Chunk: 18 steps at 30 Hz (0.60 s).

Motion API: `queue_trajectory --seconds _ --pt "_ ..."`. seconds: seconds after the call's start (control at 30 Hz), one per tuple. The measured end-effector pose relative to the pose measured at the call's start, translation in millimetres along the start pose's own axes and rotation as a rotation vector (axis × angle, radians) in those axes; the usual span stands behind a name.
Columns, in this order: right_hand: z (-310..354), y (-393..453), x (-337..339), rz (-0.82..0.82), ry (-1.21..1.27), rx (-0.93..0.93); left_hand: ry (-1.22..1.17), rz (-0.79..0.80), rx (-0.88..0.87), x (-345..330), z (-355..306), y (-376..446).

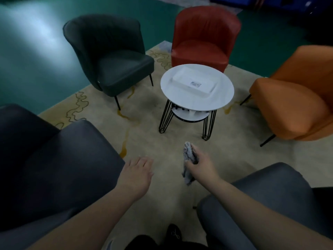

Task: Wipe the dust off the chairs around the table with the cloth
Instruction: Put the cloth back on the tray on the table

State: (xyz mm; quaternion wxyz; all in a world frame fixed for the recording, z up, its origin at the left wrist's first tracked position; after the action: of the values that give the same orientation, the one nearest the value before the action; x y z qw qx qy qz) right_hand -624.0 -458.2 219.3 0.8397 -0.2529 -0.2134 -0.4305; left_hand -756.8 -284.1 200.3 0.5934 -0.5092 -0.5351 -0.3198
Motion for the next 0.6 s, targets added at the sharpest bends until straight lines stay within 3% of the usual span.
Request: queue_trajectory --seconds 0.33,0.6 --pt "4 107 19 -0.097 0.060 -0.143 0.052 0.059 -0.037 24 37 120" --pt "13 197 38 -0.317 0.120 -0.274 0.069 0.086 -0.180 52 66 239"
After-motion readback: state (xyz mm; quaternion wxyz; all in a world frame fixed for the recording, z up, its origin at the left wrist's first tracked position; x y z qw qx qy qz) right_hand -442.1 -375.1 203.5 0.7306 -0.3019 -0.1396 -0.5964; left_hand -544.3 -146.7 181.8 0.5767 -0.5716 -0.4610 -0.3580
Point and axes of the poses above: each hand's wrist, its own y-axis towards the middle knuckle, its own x-axis out of the back of the hand, z = x × y, the point moved 7 cm from there along y, towards the middle knuckle
